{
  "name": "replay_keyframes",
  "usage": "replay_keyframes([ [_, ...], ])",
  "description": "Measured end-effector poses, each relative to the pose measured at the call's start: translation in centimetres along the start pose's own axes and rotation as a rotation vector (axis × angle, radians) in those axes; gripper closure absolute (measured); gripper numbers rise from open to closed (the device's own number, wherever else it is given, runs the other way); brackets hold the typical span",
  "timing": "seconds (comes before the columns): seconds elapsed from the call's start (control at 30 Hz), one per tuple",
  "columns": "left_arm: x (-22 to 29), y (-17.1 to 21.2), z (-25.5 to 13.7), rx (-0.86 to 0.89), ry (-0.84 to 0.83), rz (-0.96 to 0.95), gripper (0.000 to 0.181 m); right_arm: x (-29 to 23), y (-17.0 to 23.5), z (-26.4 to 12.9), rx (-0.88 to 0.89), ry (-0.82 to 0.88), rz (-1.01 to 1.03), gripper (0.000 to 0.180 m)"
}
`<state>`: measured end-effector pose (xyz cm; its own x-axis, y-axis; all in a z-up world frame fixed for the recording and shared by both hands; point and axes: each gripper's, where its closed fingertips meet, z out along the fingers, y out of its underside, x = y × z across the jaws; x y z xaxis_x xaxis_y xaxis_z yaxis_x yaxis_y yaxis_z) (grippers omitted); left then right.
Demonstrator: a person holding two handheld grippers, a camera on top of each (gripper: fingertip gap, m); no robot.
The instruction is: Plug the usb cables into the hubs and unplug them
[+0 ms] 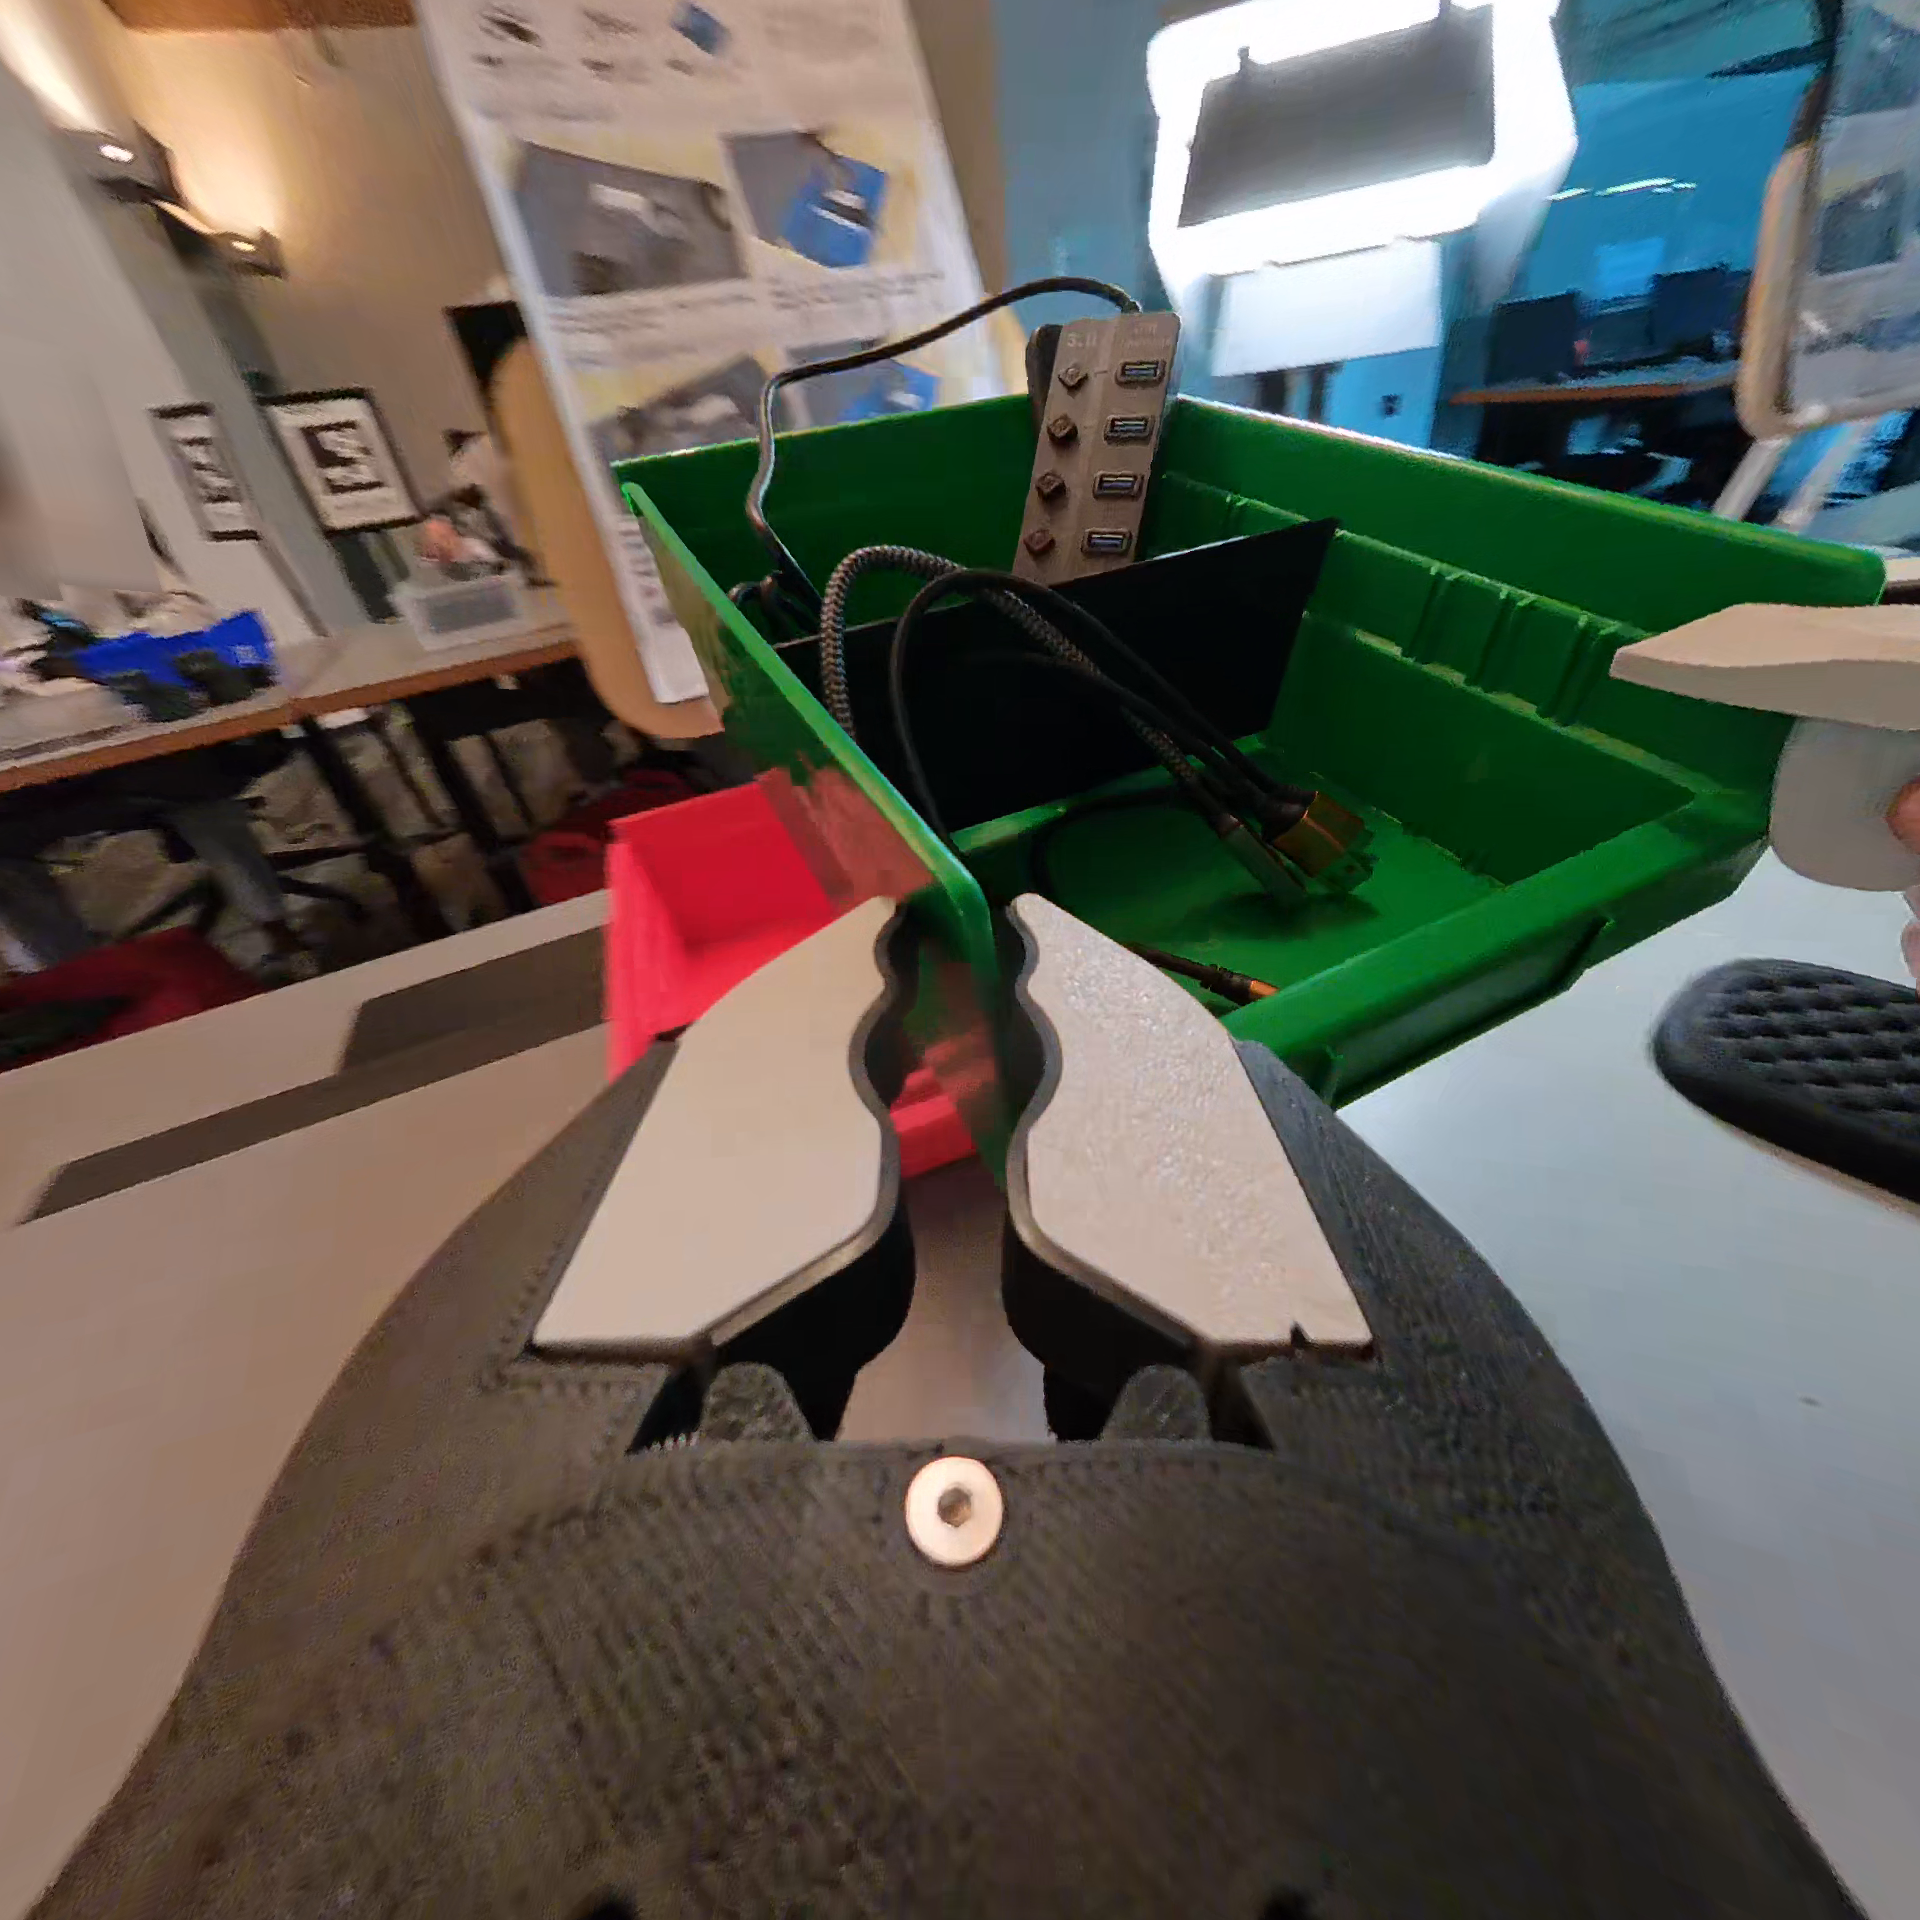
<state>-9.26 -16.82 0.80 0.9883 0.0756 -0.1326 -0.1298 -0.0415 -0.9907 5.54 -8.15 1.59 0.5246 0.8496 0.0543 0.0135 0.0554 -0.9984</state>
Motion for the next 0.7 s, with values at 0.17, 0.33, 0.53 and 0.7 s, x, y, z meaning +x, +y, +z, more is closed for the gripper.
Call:
replay_keyframes([
  [0.17,-9.0,-0.7,-5.4,0.013,-0.216,-0.012,0.169,-8.1,-2.3,6.9,0.026,-0.196,0.005,0.162],
  [0.33,-16.7,1.1,-10.2,-0.023,-0.414,-0.026,0.171,-16.1,-0.3,12.7,-0.024,-0.33,-0.035,0.162],
  [0.53,-22.1,7.8,-10.7,-0.143,-0.465,-0.119,0.174,-20.4,6.7,16.8,-0.155,-0.382,-0.001,0.164],
  [0.7,-23.1,14.4,-7.9,-0.176,-0.405,-0.249,0.175,-19.9,12.9,17.9,-0.277,-0.342,-0.042,0.164],
])
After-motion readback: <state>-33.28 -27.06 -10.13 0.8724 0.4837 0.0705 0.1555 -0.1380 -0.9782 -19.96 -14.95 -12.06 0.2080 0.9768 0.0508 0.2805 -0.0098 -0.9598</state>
